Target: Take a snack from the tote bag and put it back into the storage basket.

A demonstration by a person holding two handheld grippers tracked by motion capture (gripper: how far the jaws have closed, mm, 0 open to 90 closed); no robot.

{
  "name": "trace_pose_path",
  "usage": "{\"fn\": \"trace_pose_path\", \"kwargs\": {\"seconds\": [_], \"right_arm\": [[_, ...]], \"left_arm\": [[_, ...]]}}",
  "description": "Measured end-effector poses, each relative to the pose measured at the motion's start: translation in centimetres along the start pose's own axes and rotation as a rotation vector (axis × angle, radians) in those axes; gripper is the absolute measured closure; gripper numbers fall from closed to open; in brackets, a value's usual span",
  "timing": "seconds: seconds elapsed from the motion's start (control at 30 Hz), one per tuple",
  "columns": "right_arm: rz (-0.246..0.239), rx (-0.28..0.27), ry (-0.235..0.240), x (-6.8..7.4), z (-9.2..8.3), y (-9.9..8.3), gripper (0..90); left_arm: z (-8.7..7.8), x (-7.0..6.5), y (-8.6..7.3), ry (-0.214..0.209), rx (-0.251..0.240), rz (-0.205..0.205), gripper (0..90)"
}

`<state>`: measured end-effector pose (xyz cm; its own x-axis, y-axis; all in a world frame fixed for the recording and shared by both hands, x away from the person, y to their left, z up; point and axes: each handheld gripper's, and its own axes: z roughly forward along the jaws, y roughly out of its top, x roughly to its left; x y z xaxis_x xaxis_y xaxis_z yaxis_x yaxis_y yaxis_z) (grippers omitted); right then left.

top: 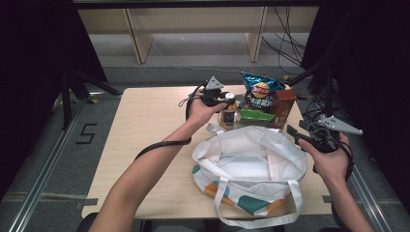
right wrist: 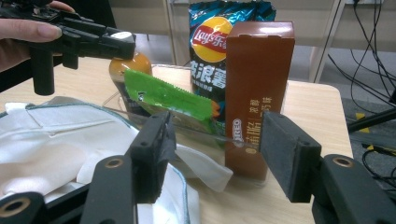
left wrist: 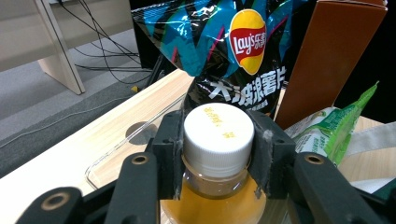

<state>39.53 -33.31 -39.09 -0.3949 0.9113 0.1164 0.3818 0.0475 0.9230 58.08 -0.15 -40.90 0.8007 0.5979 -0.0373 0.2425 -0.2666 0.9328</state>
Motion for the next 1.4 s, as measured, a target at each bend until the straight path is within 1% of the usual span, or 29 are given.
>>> {"fn": "trace_pose_path", "kwargs": {"seconds": [0.03,0.07,0.1,0.17,0.2,0.23,0.33,0.43,0.47,0.5,0.53,0.57,0.6,0.63,0.67,0.7,0.73,0.77,0.8,0.87,0.9,0.93,1.03,1.13,1.2,1.23,1.3,1.37,1.4], "right_arm": [[-0.001,-0.004,0.002,0.0,0.1,0.0,44.9],[-0.017,-0.013,0.004,-0.1,0.1,-0.1,44.9],[-0.02,-0.012,0.003,-0.1,0.2,-0.1,44.8],[-0.001,-0.003,0.0,0.1,0.1,0.0,44.8],[-0.009,-0.005,-0.006,0.0,0.1,0.0,44.8],[-0.012,-0.007,0.0,0.0,0.1,0.0,44.8],[-0.003,-0.004,0.001,0.0,0.0,0.0,44.7],[-0.003,-0.003,0.0,0.0,0.0,0.0,44.7],[-0.015,-0.01,-0.001,0.0,0.2,-0.1,44.7],[-0.001,-0.005,0.001,0.1,0.1,-0.1,44.7],[-0.011,-0.004,-0.007,0.0,0.1,0.0,44.7],[-0.01,-0.005,-0.008,0.0,0.1,0.0,44.7],[-0.025,-0.008,-0.001,-0.1,0.1,0.0,44.7],[-0.025,-0.008,-0.001,-0.1,0.1,0.0,44.7],[-0.037,-0.012,0.003,-0.2,0.2,0.0,44.6],[-0.039,-0.016,0.002,-0.2,0.2,0.0,44.6],[-0.037,-0.015,0.004,-0.2,0.1,0.0,44.5],[-0.01,-0.01,-0.003,0.0,0.0,0.0,44.5],[-0.028,-0.02,-0.008,-0.1,0.1,0.0,44.4],[-0.027,-0.02,-0.005,-0.1,0.1,0.0,44.4],[-0.013,-0.013,-0.003,0.0,0.0,0.0,44.4],[-0.012,-0.011,-0.003,0.0,0.0,0.0,44.3],[-0.021,-0.011,-0.006,-0.1,0.1,0.0,44.3],[-0.018,-0.011,-0.006,0.0,0.1,0.0,44.3],[-0.01,-0.01,-0.01,0.1,0.0,0.0,44.3],[-0.011,-0.01,-0.01,0.1,0.0,0.0,44.3],[-0.011,-0.01,-0.011,0.1,0.0,0.0,44.3],[-0.007,-0.005,-0.008,0.1,0.0,0.0,44.3],[-0.008,0.0,-0.007,0.1,0.0,0.0,44.3]], "left_arm": [[-0.1,0.0,0.0,0.002,0.005,0.0,58.0],[-0.1,0.0,0.0,0.003,0.004,0.001,57.6],[-0.1,0.0,0.0,0.005,0.006,0.005,56.7],[-0.1,-0.1,0.0,0.004,0.012,0.008,54.8],[0.0,-0.1,0.0,0.01,0.018,0.011,53.5],[0.0,-0.1,0.0,0.01,0.018,0.011,51.8],[0.0,-0.1,-0.1,0.02,0.026,0.001,45.2],[-0.1,-0.1,-0.1,0.023,0.03,0.0,39.5],[-0.1,-0.1,0.0,0.023,0.023,-0.001,37.8],[-0.2,-0.1,0.0,0.024,0.021,-0.002,36.4],[-0.2,-0.1,0.0,0.024,0.021,-0.002,35.1],[-0.4,-0.2,0.2,0.024,0.016,-0.004,33.9],[-0.4,-0.2,0.2,0.024,0.016,-0.004,32.9],[-0.5,-0.2,0.2,0.023,0.016,-0.003,32.9],[-0.6,-0.3,0.3,0.028,0.013,-0.004,31.5],[-0.7,-0.3,0.3,0.025,0.012,-0.004,30.1],[-0.8,-0.4,0.4,0.026,0.008,-0.006,29.4],[-1.0,-0.5,0.4,0.027,0.008,-0.007,28.9],[-1.3,-0.5,0.5,0.032,0.014,-0.003,28.2],[-1.7,-0.5,0.5,0.028,0.0,-0.009,27.9],[-1.9,-0.6,0.5,0.031,0.005,-0.013,27.7],[-2.2,-0.7,0.5,0.036,0.015,-0.012,27.7],[-3.0,-1.0,0.5,0.037,0.012,-0.016,27.2],[-3.5,-1.1,0.5,0.038,0.006,-0.018,27.1],[-4.2,-1.3,0.3,0.039,0.004,-0.017,27.1],[-4.4,-1.4,0.3,0.039,0.011,-0.015,27.1],[-4.9,-1.6,0.2,0.032,-0.001,-0.017,27.1],[-5.4,-1.8,0.1,0.042,-0.006,-0.007,27.6],[-5.4,-1.8,0.1,0.042,-0.006,-0.007,27.9]]}}
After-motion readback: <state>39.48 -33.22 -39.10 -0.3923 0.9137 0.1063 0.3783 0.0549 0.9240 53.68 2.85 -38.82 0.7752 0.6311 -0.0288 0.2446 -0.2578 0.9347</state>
